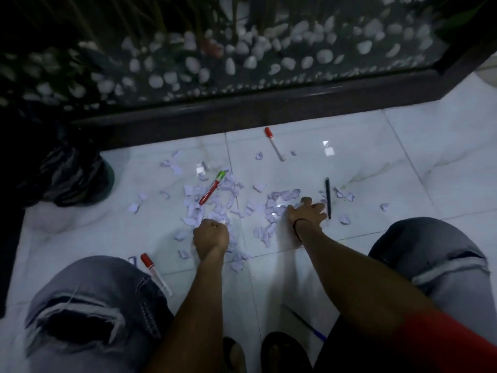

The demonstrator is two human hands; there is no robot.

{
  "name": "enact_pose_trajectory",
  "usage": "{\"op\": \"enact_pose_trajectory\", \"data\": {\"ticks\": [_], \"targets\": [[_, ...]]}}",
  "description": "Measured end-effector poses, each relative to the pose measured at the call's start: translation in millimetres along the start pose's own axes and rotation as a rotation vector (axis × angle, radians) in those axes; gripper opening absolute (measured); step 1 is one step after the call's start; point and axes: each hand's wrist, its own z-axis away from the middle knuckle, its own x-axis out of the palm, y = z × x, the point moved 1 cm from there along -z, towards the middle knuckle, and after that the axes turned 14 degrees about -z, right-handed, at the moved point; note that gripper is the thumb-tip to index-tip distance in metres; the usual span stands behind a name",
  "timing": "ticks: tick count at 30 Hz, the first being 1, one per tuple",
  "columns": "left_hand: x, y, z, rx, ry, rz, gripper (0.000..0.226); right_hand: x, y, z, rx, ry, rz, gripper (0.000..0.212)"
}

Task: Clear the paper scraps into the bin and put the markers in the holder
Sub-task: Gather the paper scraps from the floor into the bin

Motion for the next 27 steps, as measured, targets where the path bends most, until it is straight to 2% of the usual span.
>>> {"op": "enact_pose_trajectory", "data": {"ticks": [2, 5, 7, 12, 14, 16, 18, 21, 23, 27], "targets": [[-2, -14, 1, -0.033, 0.058, 0.009, 0.031, 18, 0, 8, -0.054, -0.02, 0.022, 0.048], [-9, -35, -3, -0.07, 0.09, -0.024, 0.038, 47, 0, 32, -0.29, -0.135, 0.133, 0.04], [-11, -40, -9, -0.035, 0.084, -0.061, 0.044, 55, -4, 41, -0.385, -0.184, 0.138, 0.033], [5, -39, -11, 0.103, -0.008, -0.224, 0.051, 44, -26, 25, -0.417, 0.116, 0.087, 0.039], [14, -31, -3, 0.182, -0.046, -0.211, 0.049, 34, -35, 3, -0.396, 0.13, 0.087, 0.047], [20, -26, 4, 0.256, -0.111, -0.171, 0.047, 30, -40, -14, -0.349, 0.036, 0.142, 0.053], [19, -24, 6, 0.306, -0.116, -0.128, 0.044, 36, -40, -18, -0.324, -0.086, 0.182, 0.048], [-1, -27, -1, 0.242, 0.034, -0.052, 0.037, 59, -33, 5, -0.423, -0.169, 0.28, 0.042], [-18, -31, -10, 0.142, 0.107, -0.122, 0.038, 74, -26, 30, -0.519, -0.238, 0.336, 0.044], [-25, -43, -24, 0.054, -0.056, -0.23, 0.053, 81, -16, 58, -0.521, -0.44, 0.232, 0.044]]}}
